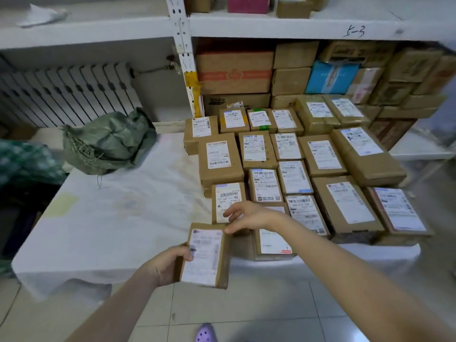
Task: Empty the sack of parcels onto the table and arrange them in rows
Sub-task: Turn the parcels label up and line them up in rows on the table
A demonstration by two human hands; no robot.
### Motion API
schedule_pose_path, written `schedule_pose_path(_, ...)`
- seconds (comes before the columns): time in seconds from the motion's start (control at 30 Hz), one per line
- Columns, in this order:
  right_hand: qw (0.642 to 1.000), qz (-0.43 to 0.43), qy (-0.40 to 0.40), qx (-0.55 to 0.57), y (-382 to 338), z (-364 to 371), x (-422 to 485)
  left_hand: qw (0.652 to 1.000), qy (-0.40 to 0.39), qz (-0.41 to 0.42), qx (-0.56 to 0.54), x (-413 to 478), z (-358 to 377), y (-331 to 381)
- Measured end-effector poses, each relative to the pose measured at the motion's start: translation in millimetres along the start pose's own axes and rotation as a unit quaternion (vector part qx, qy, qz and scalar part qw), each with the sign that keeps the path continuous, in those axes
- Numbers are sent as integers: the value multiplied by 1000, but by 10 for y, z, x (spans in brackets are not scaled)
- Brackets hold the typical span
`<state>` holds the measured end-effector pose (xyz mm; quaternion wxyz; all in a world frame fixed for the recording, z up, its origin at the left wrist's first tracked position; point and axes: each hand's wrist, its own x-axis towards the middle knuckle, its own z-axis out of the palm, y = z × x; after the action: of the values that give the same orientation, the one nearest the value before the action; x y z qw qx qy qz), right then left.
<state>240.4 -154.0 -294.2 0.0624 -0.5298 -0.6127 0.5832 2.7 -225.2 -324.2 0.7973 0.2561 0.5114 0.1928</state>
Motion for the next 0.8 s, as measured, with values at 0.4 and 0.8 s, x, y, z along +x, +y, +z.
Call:
schedule_pose_path(0.4, 949, -75, 189, -242, 167, 214, 295, 991, 83, 44, -98, 4, -273, 519)
schedule_pose_path(0.8, 735, -115, 81, -663, 154, 362, 551, 950, 156, 112, -247, 112, -418, 357)
